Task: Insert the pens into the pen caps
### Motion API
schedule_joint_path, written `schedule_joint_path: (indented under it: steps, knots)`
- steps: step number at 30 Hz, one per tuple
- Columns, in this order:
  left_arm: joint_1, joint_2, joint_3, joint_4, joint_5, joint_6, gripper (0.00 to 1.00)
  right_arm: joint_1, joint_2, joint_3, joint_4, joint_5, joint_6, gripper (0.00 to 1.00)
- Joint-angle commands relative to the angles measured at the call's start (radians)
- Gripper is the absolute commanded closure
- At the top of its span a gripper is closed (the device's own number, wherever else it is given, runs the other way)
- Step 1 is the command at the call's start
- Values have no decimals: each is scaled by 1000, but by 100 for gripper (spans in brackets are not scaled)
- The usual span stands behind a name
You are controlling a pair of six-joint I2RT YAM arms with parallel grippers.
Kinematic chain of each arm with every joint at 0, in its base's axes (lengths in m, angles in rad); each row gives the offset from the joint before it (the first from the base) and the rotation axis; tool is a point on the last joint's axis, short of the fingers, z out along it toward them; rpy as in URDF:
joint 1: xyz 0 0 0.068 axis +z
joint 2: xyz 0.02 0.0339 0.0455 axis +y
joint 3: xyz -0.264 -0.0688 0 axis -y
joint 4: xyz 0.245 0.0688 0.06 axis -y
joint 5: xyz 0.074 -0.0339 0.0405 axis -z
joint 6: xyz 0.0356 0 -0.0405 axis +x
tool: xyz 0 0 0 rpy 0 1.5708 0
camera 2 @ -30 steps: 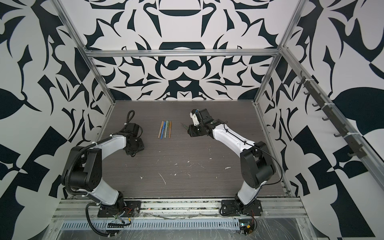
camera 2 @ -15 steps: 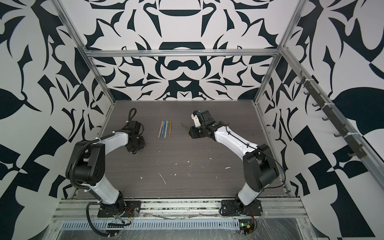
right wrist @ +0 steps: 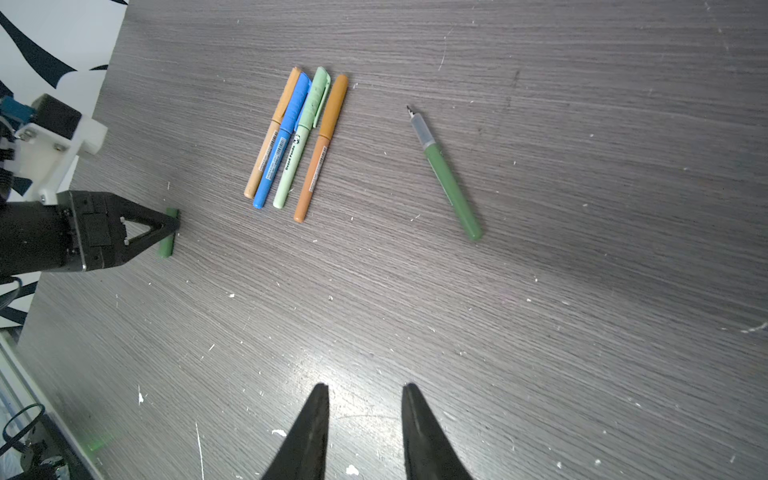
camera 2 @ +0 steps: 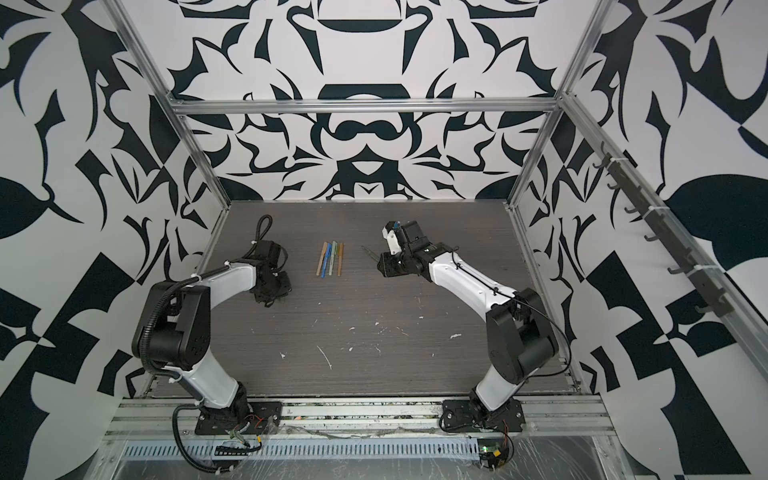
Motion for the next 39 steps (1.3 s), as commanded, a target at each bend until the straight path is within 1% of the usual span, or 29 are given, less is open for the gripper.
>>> schedule_joint_path:
  steps: [1, 7, 14, 19, 23, 27, 29, 33, 39]
  knots:
    - [0, 37, -20, -32, 48, 2, 77, 2, -51, 9, 22, -3, 5, 67]
    - [-9, 35, -26, -31, 56, 0, 78, 1, -57, 10, 24, -3, 6, 67]
    - [-67, -23, -37, -51, 43, -1, 78, 2, -66, 8, 21, -1, 5, 67]
    - [-143, -48, -45, -67, 42, -21, 77, 1, -82, 4, 26, 8, 0, 67]
    - [-259, -26, -30, -63, 46, -69, 77, 1, -89, 1, 21, 18, -6, 67]
    - [-394, 45, 46, -63, 42, -113, 77, -3, -104, -8, 6, 45, -13, 67]
    - [-444, 87, 101, -63, 41, -119, 77, -10, -116, -20, 0, 63, -15, 67]
    - [-487, 180, 224, -62, 65, -117, 77, -45, -144, -49, -7, 61, -15, 67]
    - [-539, 294, 380, -88, 91, -95, 77, -74, -143, -61, -33, 63, -18, 68]
